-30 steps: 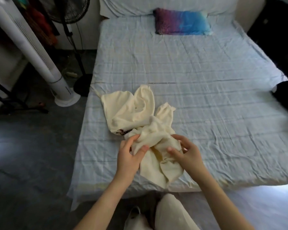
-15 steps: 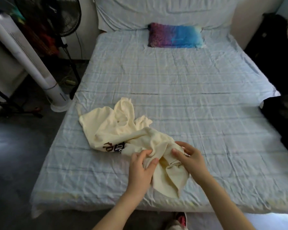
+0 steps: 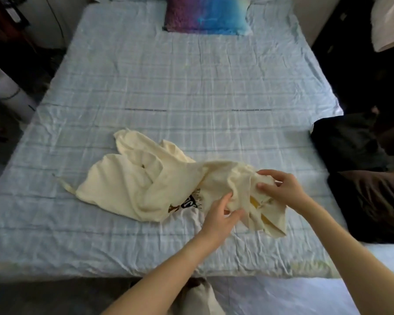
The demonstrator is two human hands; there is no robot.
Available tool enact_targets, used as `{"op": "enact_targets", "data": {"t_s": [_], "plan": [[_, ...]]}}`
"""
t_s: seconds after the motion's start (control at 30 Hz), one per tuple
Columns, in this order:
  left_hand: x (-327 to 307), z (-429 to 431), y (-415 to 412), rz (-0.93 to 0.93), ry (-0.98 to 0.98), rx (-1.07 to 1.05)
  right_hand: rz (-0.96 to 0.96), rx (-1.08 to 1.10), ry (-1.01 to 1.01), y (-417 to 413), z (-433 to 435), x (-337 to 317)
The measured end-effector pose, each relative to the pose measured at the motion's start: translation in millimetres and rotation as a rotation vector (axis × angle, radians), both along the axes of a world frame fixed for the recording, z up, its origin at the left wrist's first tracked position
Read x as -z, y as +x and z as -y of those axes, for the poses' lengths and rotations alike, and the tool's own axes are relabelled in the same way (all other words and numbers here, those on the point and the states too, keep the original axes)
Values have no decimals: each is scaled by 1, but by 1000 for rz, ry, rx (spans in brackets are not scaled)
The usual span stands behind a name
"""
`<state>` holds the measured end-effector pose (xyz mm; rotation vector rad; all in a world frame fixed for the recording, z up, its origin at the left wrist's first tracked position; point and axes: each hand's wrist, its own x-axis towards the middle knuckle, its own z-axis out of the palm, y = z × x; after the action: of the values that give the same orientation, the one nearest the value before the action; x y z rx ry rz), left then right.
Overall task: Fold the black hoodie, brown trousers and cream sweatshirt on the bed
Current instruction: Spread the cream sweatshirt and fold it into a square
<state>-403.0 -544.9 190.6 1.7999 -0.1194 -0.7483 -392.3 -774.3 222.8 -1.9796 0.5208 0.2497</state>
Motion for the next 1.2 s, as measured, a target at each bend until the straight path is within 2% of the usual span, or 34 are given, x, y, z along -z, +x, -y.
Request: {"op": "enact_targets", "data": {"t_s": [0.1, 0.17, 0.2, 0.23, 0.43, 0.57, 0.73, 0.8, 0.9, 0.97, 1.07, 1.2], "plan": [[26, -14, 0, -65, 116, 36, -203, -116, -219, 1, 36, 48], [38, -35, 5, -48, 172, -3, -395, -293, -548, 4, 47, 67], [44, -46, 9, -35, 201, -24, -428, -338, -677, 5, 45, 71], [49, -58, 15, -21, 237, -38, -405, -345, -722, 8, 39, 75], [92, -113, 68, 90, 474, -63, -63, -379, -381, 36, -48, 114], [133, -134, 134, 306, 612, 31, -36, -296, -251, 80, -89, 163], [195, -110, 237, 629, 637, 241, -29, -353, -404, 143, -94, 229], [219, -97, 271, 768, 762, 379, -79, -378, -500, 159, -90, 248], [241, -96, 294, 798, 900, 508, -111, -330, -445, 163, -88, 258], [240, -106, 289, 829, 837, 491, -18, -273, -402, 150, -88, 256], [217, -133, 258, 1035, 729, 436, 154, -210, -389, 109, -97, 240], [181, -184, 201, 1152, 670, 462, 257, -241, -314, 53, -121, 212]]}}
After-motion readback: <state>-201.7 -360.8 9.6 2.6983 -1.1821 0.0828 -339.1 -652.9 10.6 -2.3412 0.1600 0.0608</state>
